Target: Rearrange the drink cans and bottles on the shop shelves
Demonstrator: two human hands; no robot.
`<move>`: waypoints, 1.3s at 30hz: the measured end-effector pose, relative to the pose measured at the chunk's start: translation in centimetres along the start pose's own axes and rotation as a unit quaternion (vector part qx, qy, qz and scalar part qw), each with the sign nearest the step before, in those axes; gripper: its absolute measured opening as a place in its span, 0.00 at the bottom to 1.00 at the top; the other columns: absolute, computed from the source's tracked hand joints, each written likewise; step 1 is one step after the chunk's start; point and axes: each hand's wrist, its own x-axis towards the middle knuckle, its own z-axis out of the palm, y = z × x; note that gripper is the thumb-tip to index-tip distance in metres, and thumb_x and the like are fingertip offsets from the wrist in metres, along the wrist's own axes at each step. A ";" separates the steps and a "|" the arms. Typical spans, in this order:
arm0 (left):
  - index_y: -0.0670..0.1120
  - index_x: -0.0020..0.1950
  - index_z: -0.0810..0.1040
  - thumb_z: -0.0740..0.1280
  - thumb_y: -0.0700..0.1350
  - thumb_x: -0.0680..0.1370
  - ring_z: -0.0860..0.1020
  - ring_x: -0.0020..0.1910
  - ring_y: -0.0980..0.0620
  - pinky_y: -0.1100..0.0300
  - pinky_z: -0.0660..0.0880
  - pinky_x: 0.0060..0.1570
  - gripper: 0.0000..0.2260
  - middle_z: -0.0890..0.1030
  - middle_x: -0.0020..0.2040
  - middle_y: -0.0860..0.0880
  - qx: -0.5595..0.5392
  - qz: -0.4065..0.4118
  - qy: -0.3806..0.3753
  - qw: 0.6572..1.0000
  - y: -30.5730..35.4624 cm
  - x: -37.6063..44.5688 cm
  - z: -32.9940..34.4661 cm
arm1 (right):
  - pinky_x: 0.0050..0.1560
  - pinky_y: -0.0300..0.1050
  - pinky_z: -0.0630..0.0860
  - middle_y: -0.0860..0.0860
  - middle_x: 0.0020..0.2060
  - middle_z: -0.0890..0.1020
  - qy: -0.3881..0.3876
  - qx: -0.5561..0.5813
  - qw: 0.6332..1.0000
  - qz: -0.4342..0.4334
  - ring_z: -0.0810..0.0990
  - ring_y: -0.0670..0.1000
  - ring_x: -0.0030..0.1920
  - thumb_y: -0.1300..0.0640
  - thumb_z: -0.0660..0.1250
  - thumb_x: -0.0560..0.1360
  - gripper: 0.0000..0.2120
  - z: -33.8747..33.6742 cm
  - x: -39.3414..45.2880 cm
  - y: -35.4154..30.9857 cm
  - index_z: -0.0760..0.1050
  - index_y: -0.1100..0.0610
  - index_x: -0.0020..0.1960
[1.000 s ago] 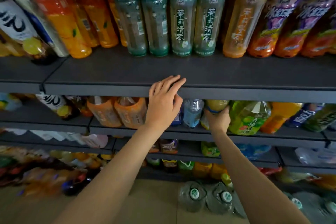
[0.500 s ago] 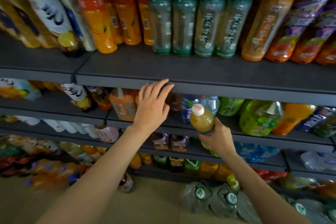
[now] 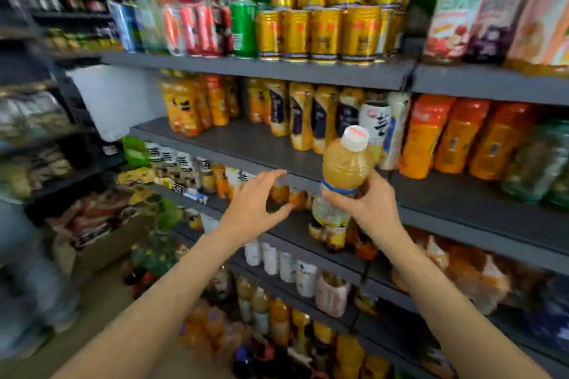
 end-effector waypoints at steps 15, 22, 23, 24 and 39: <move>0.46 0.67 0.66 0.73 0.50 0.71 0.76 0.54 0.55 0.69 0.70 0.46 0.29 0.77 0.55 0.53 -0.139 -0.146 0.054 0.978 -22.7 4.4 -8.0 | 0.57 0.43 0.75 0.45 0.55 0.79 -0.229 0.092 0.968 -0.054 0.77 0.44 0.56 0.42 0.71 0.66 0.26 26.3 15.2 -8.4 0.73 0.53 0.61; 0.41 0.64 0.68 0.71 0.50 0.72 0.76 0.56 0.50 0.61 0.71 0.52 0.25 0.77 0.56 0.48 -0.158 -0.279 0.125 0.939 -34.7 8.0 -11.4 | 0.61 0.46 0.71 0.50 0.59 0.76 -0.252 -0.032 0.965 0.062 0.74 0.50 0.60 0.46 0.71 0.71 0.24 33.9 24.2 -3.4 0.72 0.56 0.62; 0.41 0.65 0.69 0.70 0.50 0.73 0.76 0.56 0.49 0.59 0.72 0.53 0.24 0.77 0.57 0.47 -0.148 -0.288 0.138 0.936 -36.2 8.9 -12.2 | 0.62 0.46 0.71 0.51 0.60 0.75 -0.247 -0.035 0.966 0.072 0.73 0.51 0.61 0.46 0.71 0.71 0.24 35.4 24.9 -2.9 0.71 0.56 0.62; 0.42 0.65 0.69 0.70 0.50 0.73 0.76 0.56 0.47 0.56 0.73 0.54 0.24 0.77 0.58 0.47 -0.140 -0.295 0.147 0.934 -37.8 9.9 -12.8 | 0.61 0.46 0.70 0.52 0.61 0.74 -0.240 -0.034 0.967 0.073 0.73 0.51 0.62 0.47 0.72 0.70 0.26 37.0 25.5 -2.6 0.70 0.56 0.63; 0.38 0.63 0.68 0.71 0.46 0.73 0.74 0.61 0.43 0.54 0.70 0.55 0.23 0.76 0.61 0.41 -0.160 -0.252 0.031 0.954 -56.6 24.7 -10.2 | 0.65 0.55 0.67 0.58 0.67 0.68 -0.007 -0.110 0.984 0.138 0.68 0.59 0.67 0.50 0.76 0.66 0.44 52.6 30.8 0.8 0.56 0.59 0.72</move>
